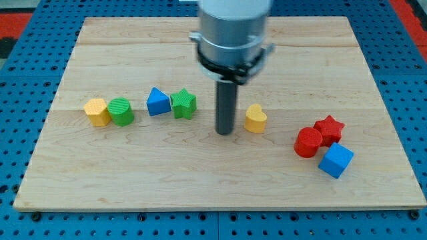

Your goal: Move your arm closer to green circle

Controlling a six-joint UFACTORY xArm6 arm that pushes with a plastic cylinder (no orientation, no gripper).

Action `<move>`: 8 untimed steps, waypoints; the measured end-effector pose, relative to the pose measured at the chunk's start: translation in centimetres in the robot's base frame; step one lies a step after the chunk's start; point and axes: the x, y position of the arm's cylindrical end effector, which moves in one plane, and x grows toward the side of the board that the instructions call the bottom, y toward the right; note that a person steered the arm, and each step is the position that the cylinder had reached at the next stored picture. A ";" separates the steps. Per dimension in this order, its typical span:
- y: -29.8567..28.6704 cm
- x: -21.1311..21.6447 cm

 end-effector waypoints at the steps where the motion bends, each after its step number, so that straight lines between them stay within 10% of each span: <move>1: 3.4 -1.8; 3: 9.3 -0.9; 6: -8.8 -21.7; 8: -11.2 -22.0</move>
